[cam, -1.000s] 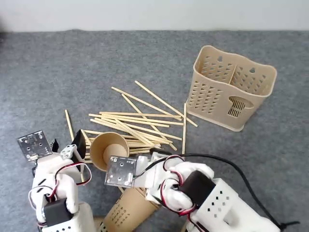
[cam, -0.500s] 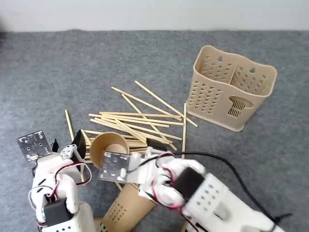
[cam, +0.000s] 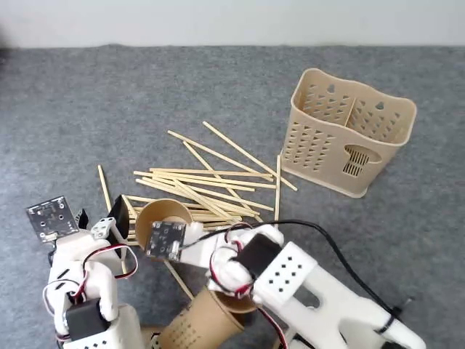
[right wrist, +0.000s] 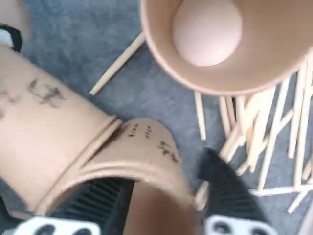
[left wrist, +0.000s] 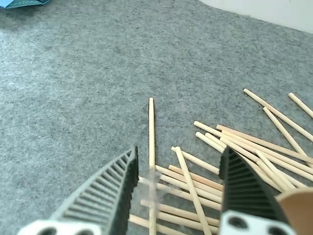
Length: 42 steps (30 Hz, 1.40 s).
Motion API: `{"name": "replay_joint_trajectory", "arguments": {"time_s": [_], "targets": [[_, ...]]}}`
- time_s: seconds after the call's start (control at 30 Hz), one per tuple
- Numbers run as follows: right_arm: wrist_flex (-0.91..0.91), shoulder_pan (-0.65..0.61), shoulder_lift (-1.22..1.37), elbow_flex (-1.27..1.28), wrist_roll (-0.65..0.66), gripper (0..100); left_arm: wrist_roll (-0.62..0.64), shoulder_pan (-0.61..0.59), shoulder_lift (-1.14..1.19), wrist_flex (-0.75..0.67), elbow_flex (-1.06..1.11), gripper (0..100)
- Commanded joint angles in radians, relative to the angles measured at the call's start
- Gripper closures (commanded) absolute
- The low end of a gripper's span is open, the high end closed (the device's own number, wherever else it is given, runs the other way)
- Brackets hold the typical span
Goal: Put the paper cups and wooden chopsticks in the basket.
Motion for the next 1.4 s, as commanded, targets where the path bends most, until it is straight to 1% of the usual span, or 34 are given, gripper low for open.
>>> {"name": "replay_joint_trajectory", "arguments": {"time_s": [0.0, 0.1, 0.23, 0.4, 0.5, 0.67, 0.77, 0.9, 1.13, 1.37], "targets": [[0.025, 0.085, 0.002, -0.075, -0.005, 97.5, 0.005, 0.000, -0.015, -0.026, -0.007, 74], [0.077, 0.131, 0.002, -0.147, -0.005, 99.0, 0.005, 0.000, -0.015, -0.028, -0.010, 74], [0.180, 0.140, 0.002, -0.282, -0.005, 98.9, 0.005, -0.008, -0.015, -0.028, -0.012, 74], [0.265, 0.140, 0.002, -0.446, -0.008, 98.9, 0.012, -0.117, -0.015, -0.097, -0.008, 74], [0.283, 0.140, 0.002, -0.514, -0.012, 98.9, 0.012, -0.140, -0.015, -0.106, -0.007, 74], [0.283, 0.137, 0.008, -0.634, -0.015, 98.9, 0.012, -0.140, -0.015, -0.106, -0.007, 74], [0.251, 0.136, 0.015, -0.683, -0.064, 98.9, 0.012, -0.140, -0.015, -0.106, -0.007, 74], [0.177, 0.133, 0.015, -0.681, -0.091, 98.9, 0.012, -0.140, -0.015, -0.106, -0.007, 74], [0.084, 0.031, 0.027, -0.671, -0.100, 98.9, 0.012, -0.138, -0.015, -0.106, -0.007, 74], [0.056, 0.025, 0.197, -0.671, -0.097, 98.9, 0.012, -0.138, -0.015, -0.106, -0.007, 74]]}}
